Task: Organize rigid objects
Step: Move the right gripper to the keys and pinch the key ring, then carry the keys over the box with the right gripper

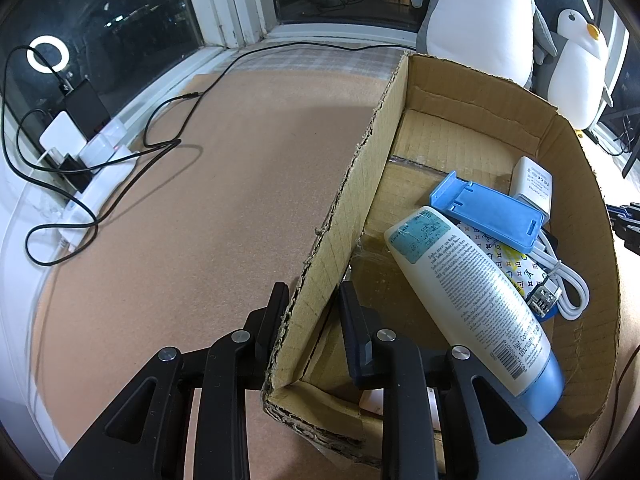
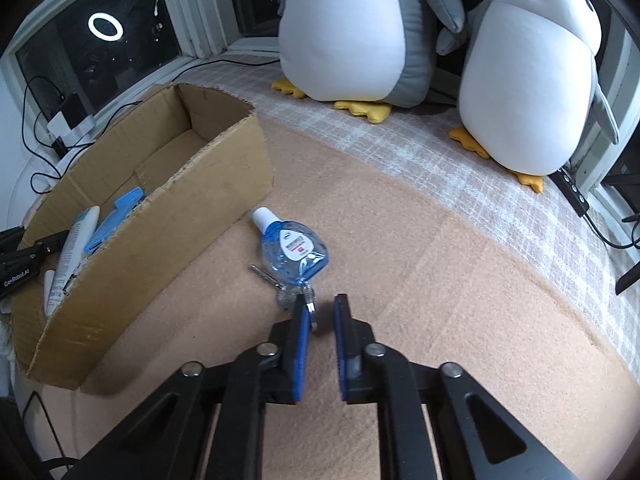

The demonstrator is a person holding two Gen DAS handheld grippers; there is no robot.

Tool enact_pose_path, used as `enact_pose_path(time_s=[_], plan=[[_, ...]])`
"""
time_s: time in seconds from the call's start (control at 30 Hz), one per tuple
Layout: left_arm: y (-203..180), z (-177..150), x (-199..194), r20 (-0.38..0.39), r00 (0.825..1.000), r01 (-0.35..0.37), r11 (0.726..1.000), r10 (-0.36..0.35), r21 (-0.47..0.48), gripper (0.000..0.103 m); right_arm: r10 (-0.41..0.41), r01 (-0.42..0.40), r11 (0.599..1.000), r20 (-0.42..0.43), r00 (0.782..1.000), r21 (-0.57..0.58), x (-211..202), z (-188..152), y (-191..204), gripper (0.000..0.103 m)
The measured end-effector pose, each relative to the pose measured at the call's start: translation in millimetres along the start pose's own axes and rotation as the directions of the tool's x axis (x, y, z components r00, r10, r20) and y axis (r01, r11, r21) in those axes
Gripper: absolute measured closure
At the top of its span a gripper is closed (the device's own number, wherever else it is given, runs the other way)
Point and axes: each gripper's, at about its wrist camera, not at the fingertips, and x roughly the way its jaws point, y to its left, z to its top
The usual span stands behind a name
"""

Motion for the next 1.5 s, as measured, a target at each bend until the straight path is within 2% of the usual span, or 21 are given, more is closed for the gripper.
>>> enact_pose_path(time_s=[0.13, 0.47, 0.77, 1.0, 1.23, 1.5], plan=[[0.2, 0.0, 0.1, 0.000, 1.000, 0.001, 1.000, -0.001, -0.003, 0.080, 0.005, -0.005, 1.000, -0.001, 1.000, 0.002, -1.1, -0.2, 2.7, 0.101], [-0.4, 0.6, 0.1, 0.003, 1.000, 0.006, 1.000, -0.006, -0.015, 0.081, 0.016, -0.017, 1.000, 0.052, 0.999, 0.011, -28.9, 1.0, 15.3, 0.101], [1.5, -0.5, 0.6, 0.012, 1.000, 0.019, 1.000, -0.019, -0.018, 0.081, 0.048, -0.043, 0.998, 0.135, 0.990, -0.036, -72.9, 17.6, 50.7, 0.101], [2.4, 0.4, 1.3, 0.016, 0.999, 0.031, 0.999, -0.030, -0.021, 0.081, 0.089, -0.078, 0.995, 0.178, 0.980, -0.069, -91.7, 31.0, 85.4, 0.101], [2.5, -0.1, 1.3, 0.024, 0.999, 0.035, 0.999, -0.034, -0.020, 0.081, 0.134, -0.124, 0.990, 0.185, 0.974, -0.063, -89.4, 39.7, 112.9, 0.101], [3.4, 0.5, 1.3, 0.025, 0.999, 0.046, 0.999, -0.045, -0.023, 0.081, 0.169, -0.164, 0.985, 0.154, 0.973, -0.045, -67.0, 48.3, 131.9, 0.101]])
